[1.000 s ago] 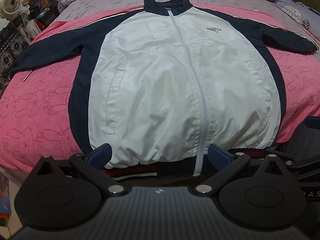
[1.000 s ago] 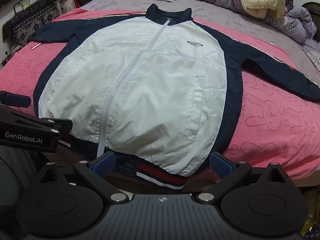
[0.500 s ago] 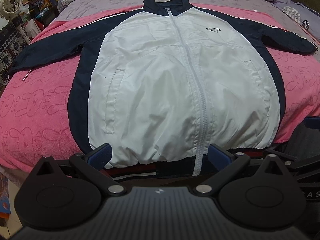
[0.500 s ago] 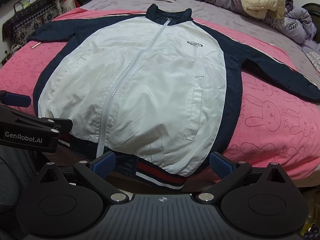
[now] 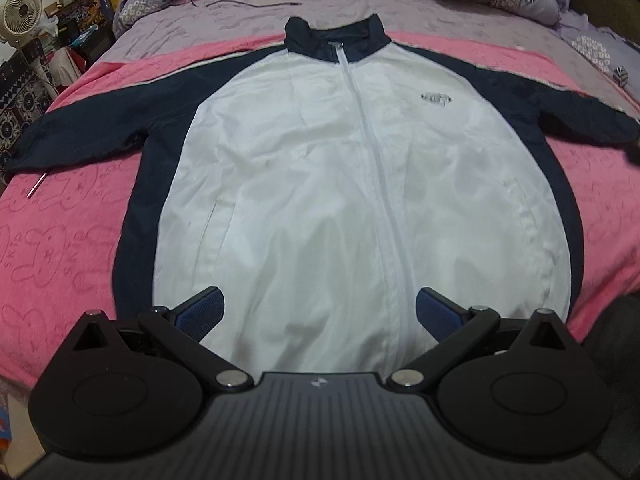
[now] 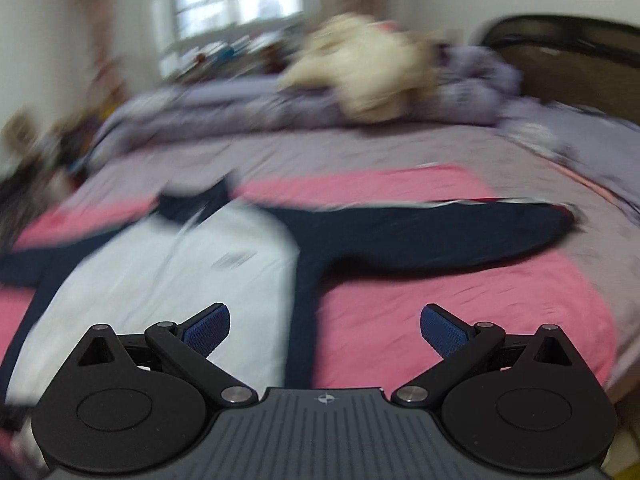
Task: Fold clothes
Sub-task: 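Grasp the red-striped sleeve cuff with the right gripper and lift it toward the collar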
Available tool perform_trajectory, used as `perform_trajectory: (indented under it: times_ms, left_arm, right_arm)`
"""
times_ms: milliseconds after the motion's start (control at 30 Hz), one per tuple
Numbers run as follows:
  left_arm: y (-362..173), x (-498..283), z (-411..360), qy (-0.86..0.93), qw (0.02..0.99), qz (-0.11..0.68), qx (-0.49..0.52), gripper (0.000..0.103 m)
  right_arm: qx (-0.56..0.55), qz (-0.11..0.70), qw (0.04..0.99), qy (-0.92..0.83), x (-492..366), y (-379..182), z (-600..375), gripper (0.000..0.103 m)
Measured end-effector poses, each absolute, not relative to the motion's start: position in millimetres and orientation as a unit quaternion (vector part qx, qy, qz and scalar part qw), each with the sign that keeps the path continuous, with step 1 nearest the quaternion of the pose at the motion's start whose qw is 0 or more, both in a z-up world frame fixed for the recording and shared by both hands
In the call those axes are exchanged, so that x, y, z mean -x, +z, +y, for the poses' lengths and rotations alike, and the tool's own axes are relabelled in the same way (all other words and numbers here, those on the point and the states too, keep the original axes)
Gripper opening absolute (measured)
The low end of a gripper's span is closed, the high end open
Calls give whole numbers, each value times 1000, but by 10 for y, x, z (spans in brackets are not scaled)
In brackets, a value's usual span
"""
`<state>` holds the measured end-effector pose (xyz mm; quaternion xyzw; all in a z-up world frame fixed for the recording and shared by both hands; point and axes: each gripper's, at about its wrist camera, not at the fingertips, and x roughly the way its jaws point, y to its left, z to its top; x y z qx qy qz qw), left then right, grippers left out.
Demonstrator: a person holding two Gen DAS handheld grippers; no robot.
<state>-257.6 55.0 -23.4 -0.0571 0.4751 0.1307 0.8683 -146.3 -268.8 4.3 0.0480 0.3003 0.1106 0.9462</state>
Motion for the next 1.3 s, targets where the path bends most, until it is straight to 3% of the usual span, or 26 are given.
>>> perform_trajectory:
  times_ms: [233, 400, 500, 567, 600, 633, 667, 700, 867, 1000, 1200, 1267, 1300]
  left_arm:
    - [-545, 2019, 616, 182, 863, 464, 82, 103]
    - [-797, 1706, 568, 195, 853, 477, 87, 103]
    - [-861, 1572, 485, 190, 857, 474, 63, 103]
    - [-875, 1543, 496, 187, 858, 473, 67, 103]
    - [-877, 1543, 517, 186, 858, 473, 73, 103]
    - [-878, 1543, 537, 184, 858, 472, 79, 103]
    - [-871, 1543, 560, 183, 858, 472, 84, 103]
    - [-861, 1543, 583, 183, 858, 471, 89, 103]
    - [-731, 1634, 821, 221, 867, 434, 103, 103]
    - [-629, 1845, 1214, 289, 861, 408, 94, 103]
    - [-660, 2226, 1682, 303, 849, 396, 174, 103]
    - [-724, 2286, 1735, 301, 845, 403, 181, 103]
    - [-746, 2295, 1729, 298, 845, 405, 181, 103]
  right_arm:
    - [-233, 267, 933, -66, 194, -366, -4333, 102]
    - [-268, 289, 909, -134, -551, -798, -4823, 102]
    - [-236, 292, 917, -135, -947, -976, -4785, 101]
    - [-205, 314, 915, -150, -1215, -1089, -4729, 80]
    - [-188, 333, 910, -161, -1318, -1130, -4697, 50]
    - [-162, 336, 911, -178, -1387, -1123, -4645, 27]
    - [-146, 335, 914, -178, -1422, -1080, -4572, 14]
    - [-141, 331, 917, -171, -1420, -1009, -4494, 8]
    - [-24, 261, 962, -80, -1140, -436, -3605, 6]
    - [60, 195, 977, 57, -812, 60, -2309, 5]
    - [50, 232, 940, 247, -461, 122, -709, 6]
    - [67, 239, 936, 249, -311, 33, -516, 12]
    - [76, 239, 940, 232, -283, -31, -540, 24]
